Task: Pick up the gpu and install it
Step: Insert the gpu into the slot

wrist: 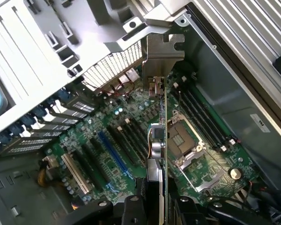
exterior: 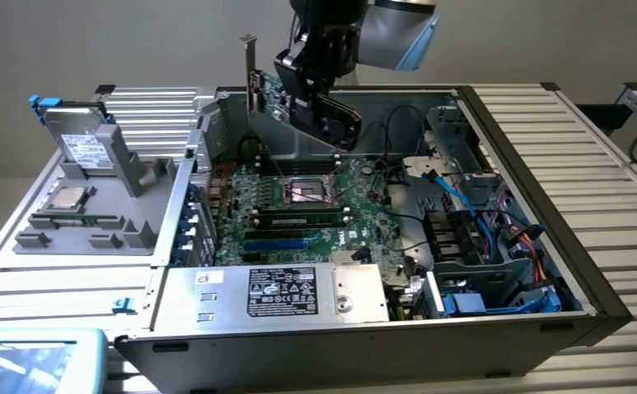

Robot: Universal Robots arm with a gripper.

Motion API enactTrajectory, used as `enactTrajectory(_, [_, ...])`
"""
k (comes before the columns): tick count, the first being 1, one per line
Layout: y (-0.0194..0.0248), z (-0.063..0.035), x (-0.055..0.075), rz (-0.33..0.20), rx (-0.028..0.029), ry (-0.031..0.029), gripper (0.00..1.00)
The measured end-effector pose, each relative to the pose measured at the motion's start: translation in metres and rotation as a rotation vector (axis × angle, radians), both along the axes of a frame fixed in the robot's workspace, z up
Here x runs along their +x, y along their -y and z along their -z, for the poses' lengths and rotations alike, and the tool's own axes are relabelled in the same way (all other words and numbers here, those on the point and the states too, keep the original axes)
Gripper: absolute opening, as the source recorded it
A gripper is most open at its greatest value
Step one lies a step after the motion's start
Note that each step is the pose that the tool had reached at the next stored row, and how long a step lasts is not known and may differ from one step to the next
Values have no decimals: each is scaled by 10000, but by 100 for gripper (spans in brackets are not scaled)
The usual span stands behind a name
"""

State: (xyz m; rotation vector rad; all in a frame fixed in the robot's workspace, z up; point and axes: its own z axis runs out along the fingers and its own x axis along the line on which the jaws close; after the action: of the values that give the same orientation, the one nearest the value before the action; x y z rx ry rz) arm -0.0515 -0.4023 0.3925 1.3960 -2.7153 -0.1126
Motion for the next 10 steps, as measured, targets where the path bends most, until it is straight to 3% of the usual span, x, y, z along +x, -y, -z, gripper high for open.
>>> enactTrajectory(10, [0, 22, 0, -1826, 1, 10, 28])
